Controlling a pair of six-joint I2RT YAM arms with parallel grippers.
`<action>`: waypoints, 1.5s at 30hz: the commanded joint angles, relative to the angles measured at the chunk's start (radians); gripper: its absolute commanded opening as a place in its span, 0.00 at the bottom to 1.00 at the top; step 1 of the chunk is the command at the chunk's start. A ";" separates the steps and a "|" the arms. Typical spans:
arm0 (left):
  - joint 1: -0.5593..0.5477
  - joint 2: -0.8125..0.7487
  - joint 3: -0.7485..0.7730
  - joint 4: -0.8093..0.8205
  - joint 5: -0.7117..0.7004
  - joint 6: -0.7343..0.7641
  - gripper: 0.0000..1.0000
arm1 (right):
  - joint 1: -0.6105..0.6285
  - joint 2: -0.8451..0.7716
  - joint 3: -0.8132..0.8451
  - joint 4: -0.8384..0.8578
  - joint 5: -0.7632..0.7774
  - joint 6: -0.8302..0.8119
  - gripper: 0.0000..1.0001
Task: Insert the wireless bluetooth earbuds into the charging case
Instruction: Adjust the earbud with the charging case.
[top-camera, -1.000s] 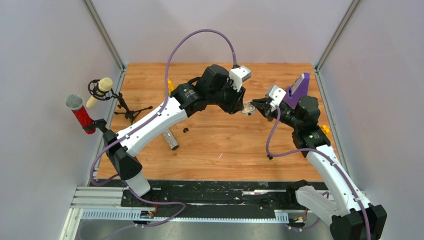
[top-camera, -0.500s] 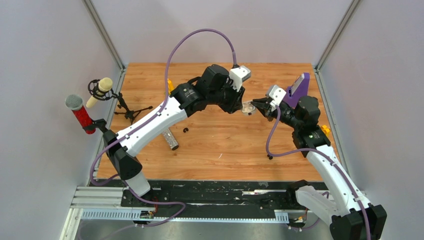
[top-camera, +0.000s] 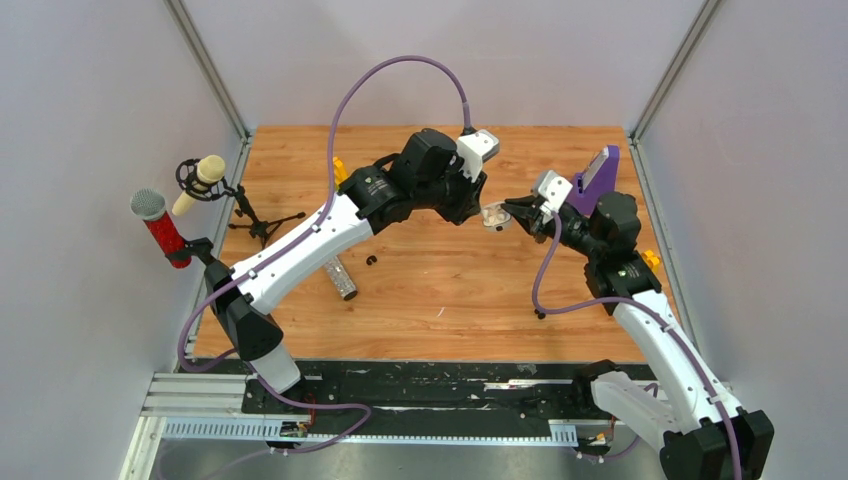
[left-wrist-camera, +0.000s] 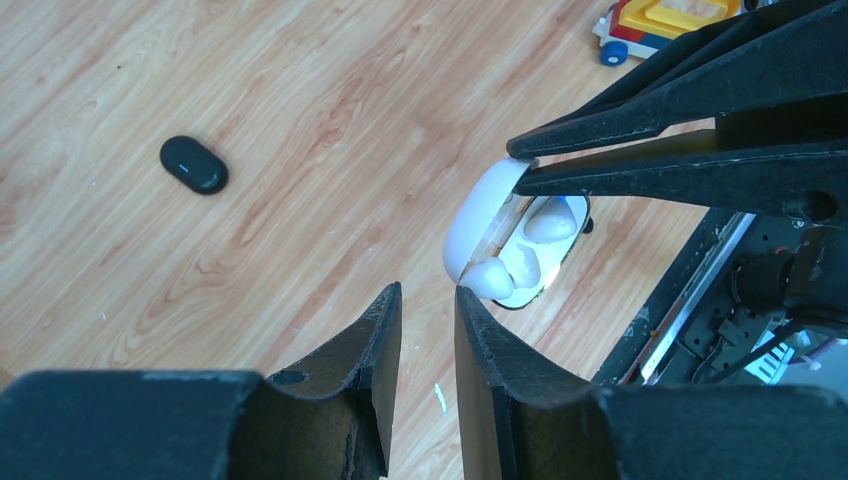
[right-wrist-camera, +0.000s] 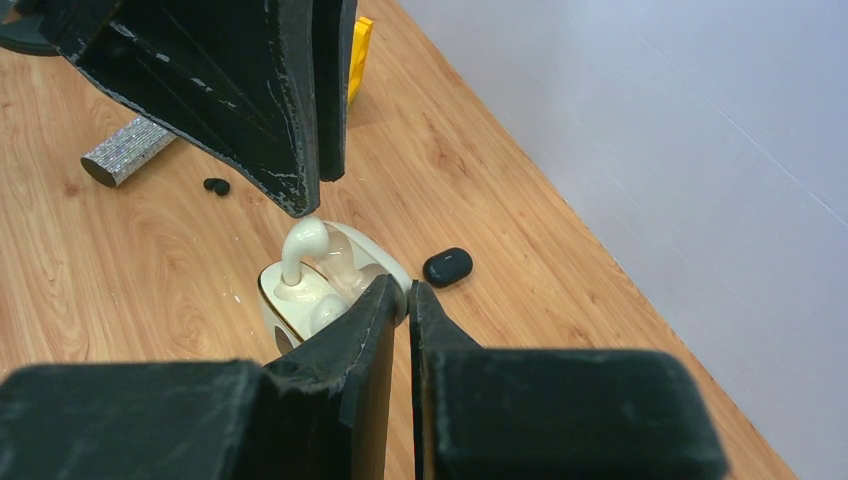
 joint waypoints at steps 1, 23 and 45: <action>-0.005 -0.005 0.027 0.011 -0.011 0.016 0.33 | -0.003 -0.029 0.024 0.034 -0.035 0.000 0.00; -0.005 -0.022 0.030 0.006 -0.026 0.024 0.33 | -0.003 -0.021 0.021 0.053 0.004 0.008 0.00; -0.005 0.005 0.044 0.003 0.033 -0.005 0.33 | -0.002 -0.022 0.023 0.036 -0.046 0.008 0.00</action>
